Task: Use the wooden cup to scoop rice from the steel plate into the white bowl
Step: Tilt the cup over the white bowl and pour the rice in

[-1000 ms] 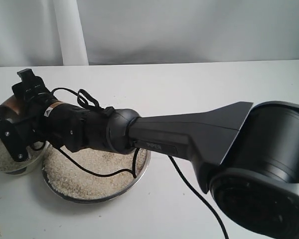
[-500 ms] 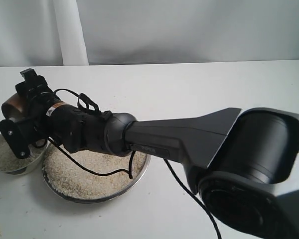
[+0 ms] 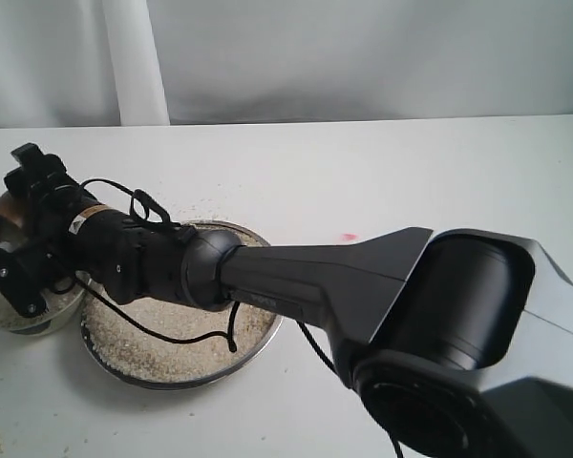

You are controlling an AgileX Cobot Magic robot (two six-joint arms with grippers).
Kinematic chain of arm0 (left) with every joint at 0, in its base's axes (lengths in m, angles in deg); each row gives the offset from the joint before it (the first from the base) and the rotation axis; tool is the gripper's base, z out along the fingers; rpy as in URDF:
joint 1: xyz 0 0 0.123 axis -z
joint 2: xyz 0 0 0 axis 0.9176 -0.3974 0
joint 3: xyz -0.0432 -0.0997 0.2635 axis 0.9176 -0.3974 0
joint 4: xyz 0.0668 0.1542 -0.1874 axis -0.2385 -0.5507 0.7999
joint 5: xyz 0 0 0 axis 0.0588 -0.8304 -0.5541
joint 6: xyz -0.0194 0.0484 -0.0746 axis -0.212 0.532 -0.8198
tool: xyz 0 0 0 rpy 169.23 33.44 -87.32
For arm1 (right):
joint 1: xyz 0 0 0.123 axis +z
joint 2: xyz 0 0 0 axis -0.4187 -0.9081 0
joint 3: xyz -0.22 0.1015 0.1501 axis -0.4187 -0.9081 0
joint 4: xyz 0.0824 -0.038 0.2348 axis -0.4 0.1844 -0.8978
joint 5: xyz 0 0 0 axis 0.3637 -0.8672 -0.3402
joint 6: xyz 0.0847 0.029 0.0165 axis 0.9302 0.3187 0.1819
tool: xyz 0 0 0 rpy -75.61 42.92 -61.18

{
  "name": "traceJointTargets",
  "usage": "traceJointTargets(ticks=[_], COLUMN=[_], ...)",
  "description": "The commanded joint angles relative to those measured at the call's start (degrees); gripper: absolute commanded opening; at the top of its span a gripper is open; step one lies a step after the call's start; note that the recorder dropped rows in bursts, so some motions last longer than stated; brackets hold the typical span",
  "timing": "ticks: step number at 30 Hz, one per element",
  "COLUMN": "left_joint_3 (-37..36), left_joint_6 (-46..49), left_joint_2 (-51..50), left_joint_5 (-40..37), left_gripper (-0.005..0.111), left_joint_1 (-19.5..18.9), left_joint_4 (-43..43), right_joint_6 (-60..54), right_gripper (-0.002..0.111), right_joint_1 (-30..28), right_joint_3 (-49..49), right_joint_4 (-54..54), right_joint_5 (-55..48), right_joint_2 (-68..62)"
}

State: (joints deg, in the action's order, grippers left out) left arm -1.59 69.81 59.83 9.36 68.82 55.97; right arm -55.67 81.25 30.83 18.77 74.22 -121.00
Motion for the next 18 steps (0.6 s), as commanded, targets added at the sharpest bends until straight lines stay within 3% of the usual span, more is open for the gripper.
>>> traceJointTargets(ticks=[1, 18], left_joint_3=[-0.1, -0.1], left_joint_6=[-0.2, -0.2], left_joint_2=[0.0, 0.0], left_joint_5=[0.4, 0.4], left_gripper=[0.0, 0.0], left_joint_1=[0.1, 0.1], left_joint_4=[0.0, 0.0], right_joint_6=[-0.8, -0.8], right_gripper=[0.0, 0.0], right_joint_1=[0.1, 0.0], right_joint_3=[0.7, 0.7], right_joint_4=[1.2, 7.4], right_joint_5=[3.0, 4.7], right_joint_2=[0.6, 0.6])
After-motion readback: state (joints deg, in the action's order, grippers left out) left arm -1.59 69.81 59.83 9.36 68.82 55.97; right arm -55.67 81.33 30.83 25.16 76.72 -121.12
